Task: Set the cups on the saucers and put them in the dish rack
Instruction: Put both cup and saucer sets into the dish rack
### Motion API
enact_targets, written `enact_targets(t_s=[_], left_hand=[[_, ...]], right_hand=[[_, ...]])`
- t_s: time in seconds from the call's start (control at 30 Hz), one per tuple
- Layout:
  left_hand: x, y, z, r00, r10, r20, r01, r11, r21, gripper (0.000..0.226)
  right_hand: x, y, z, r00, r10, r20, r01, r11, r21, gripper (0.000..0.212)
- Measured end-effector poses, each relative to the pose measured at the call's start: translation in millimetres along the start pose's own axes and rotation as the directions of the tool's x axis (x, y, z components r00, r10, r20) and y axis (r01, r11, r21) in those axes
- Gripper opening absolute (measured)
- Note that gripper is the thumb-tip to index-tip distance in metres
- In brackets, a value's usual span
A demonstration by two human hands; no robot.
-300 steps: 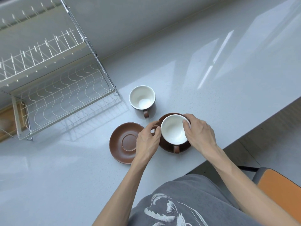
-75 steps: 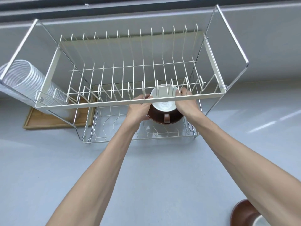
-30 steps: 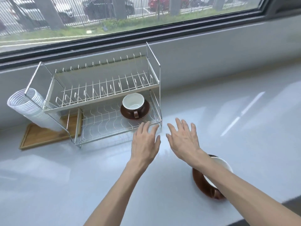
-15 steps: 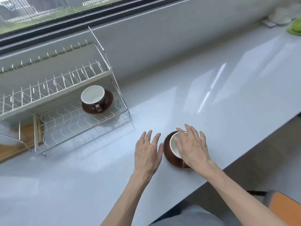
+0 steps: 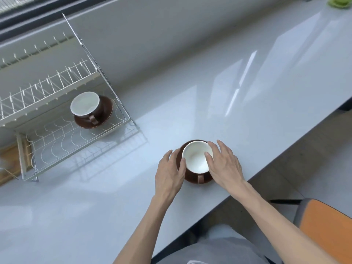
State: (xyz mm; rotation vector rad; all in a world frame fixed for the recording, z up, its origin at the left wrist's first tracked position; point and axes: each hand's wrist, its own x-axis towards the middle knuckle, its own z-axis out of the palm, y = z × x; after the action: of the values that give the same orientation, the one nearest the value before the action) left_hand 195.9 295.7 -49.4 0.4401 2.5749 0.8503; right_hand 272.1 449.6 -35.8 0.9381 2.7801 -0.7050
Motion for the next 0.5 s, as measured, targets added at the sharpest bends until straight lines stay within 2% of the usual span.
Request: enact_targets(t_s=[0.23,0.5], left_hand=[[4,4,7,1.0,-0.024,0.001,0.024,0.994,-0.11,0.042],[8,3,12,0.989,-0.133,0.067,0.146,0.958,-0.245,0.046]], right_hand=[[4,4,4,0.999,0.032,0.031,-0.036,0.991,0.128,0.046],[15,8,7,0.998,0.017,0.064,-0.033,0.969,0.246,0.042]])
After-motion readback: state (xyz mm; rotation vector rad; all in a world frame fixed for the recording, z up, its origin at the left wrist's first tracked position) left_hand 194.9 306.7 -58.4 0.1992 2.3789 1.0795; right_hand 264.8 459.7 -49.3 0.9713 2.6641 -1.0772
